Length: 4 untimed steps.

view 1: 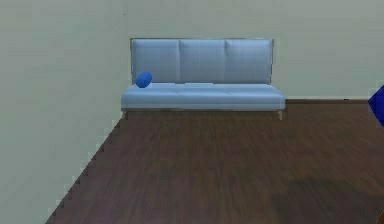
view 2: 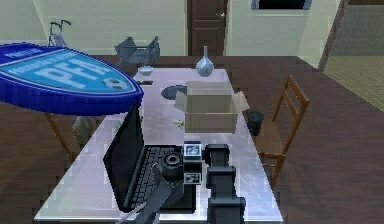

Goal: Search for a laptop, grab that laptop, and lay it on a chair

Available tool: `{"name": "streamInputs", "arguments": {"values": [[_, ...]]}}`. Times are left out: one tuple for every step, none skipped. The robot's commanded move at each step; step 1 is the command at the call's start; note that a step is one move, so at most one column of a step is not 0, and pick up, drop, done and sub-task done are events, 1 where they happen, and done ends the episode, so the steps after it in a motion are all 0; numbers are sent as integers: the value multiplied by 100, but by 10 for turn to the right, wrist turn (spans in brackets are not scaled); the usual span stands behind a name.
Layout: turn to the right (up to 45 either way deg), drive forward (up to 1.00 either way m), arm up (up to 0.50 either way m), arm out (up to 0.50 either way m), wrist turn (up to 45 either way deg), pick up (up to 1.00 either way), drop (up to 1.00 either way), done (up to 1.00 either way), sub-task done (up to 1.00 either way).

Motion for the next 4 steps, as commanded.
{"name": "streamInputs", "arguments": {"values": [[0, 0, 0, 0, 450, 0, 0, 0, 0], [0, 0, 0, 0, 450, 0, 0, 0, 0], [0, 0, 0, 0, 390, 0, 0, 0, 0], [0, 0, -30, 0, 0, 0, 0, 0, 0]]}}
